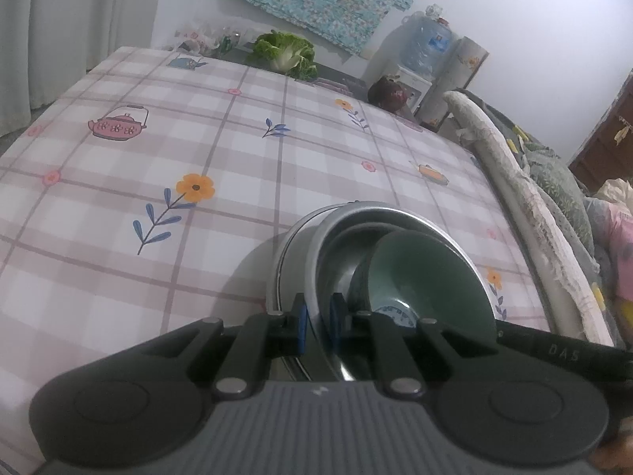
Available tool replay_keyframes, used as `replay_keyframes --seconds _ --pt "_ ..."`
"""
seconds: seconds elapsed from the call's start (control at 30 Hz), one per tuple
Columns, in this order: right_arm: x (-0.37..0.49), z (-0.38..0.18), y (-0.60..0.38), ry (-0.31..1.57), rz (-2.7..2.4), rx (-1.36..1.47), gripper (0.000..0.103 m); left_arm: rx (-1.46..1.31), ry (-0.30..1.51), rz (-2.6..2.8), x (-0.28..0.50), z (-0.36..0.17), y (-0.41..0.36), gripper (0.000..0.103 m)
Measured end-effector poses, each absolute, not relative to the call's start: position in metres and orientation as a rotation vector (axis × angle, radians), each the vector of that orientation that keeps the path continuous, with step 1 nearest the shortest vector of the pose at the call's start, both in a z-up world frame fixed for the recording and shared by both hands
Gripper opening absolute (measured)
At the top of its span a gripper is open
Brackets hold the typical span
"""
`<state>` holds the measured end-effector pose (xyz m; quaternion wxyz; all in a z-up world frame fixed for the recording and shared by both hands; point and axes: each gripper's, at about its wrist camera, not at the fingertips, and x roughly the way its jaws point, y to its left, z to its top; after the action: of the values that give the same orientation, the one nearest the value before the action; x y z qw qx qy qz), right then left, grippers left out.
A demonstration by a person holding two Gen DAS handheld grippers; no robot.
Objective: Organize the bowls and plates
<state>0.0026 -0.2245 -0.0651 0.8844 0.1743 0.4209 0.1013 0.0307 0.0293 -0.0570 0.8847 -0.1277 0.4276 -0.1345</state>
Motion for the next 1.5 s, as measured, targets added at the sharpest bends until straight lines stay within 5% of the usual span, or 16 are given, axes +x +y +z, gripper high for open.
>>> replay_keyframes --seconds 0.27,0.5,0.63,0.97,1.23,1.5 --pt "0.003 -0.063 -0.22 0.86 0.198 0.318 0.015 -0.251 0.89 -0.281 0.032 -0.059 0.028 0.014" --pt "0.004 -0.056 -0.211 0.806 0.158 0.221 0.017 -0.17 0.824 -0.255 0.028 -0.051 0.023 0.031" --pt "0.002 -0.049 -0.212 0.76 0.11 0.177 0.042 -0.149 0.785 -0.236 0.022 -0.045 0.027 0.048" --pt "-0.027 -0.025 -0.229 0.666 0.106 0.239 0.078 -0.131 0.692 -0.214 -0.01 -0.019 0.036 0.077" --pt "-0.064 0.002 -0.222 0.634 0.12 0.208 0.093 -0.114 0.626 -0.225 -0.051 -0.002 0.034 0.101" --pt "-0.106 0.019 -0.198 0.62 0.146 0.137 0.102 -0.082 0.593 -0.187 -0.083 0.009 0.034 0.103"
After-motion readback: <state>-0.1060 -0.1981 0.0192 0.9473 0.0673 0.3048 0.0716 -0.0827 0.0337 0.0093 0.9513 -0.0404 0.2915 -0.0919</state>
